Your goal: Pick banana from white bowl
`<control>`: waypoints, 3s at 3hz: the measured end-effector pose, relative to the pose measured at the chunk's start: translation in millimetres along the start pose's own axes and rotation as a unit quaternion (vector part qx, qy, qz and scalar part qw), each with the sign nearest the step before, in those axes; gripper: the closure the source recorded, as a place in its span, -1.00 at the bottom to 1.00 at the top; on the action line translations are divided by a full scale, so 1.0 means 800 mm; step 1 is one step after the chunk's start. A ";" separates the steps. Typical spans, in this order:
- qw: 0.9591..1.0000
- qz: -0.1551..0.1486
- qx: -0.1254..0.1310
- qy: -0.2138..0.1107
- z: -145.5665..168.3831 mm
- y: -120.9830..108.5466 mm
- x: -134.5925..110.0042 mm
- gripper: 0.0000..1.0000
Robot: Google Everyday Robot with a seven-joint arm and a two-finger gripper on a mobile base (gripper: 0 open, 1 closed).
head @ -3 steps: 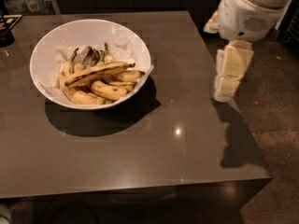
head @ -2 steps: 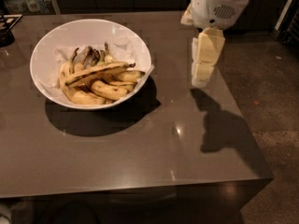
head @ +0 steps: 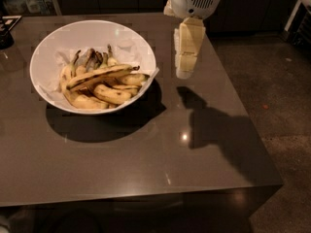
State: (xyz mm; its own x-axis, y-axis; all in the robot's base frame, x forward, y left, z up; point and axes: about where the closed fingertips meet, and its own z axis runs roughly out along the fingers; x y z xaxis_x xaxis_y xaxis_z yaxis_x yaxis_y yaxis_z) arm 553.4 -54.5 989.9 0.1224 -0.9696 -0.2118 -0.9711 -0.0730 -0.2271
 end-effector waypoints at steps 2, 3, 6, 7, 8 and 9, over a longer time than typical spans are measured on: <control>1.000 -0.002 -0.001 0.014 0.073 -0.056 -0.084 -1.00; 1.000 0.005 -0.001 0.008 0.085 -0.048 -0.095 -1.00; 0.999 -0.027 0.011 0.025 0.104 -0.033 -0.136 -0.84; 0.998 -0.050 0.011 0.028 0.106 -0.040 -0.149 -0.74; 0.997 -0.067 0.005 0.032 0.113 -0.049 -0.157 -0.56; 0.997 -0.074 -0.009 0.034 0.124 -0.057 -0.161 -0.38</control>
Offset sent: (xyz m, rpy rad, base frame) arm 0.0494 0.0849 -0.0382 -0.0834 0.0714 -0.0198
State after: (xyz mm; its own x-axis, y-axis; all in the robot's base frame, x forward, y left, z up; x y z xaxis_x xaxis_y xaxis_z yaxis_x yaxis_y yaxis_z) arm 602.0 97.1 932.9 0.2501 -0.9618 -0.1116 -0.9473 -0.2193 -0.2334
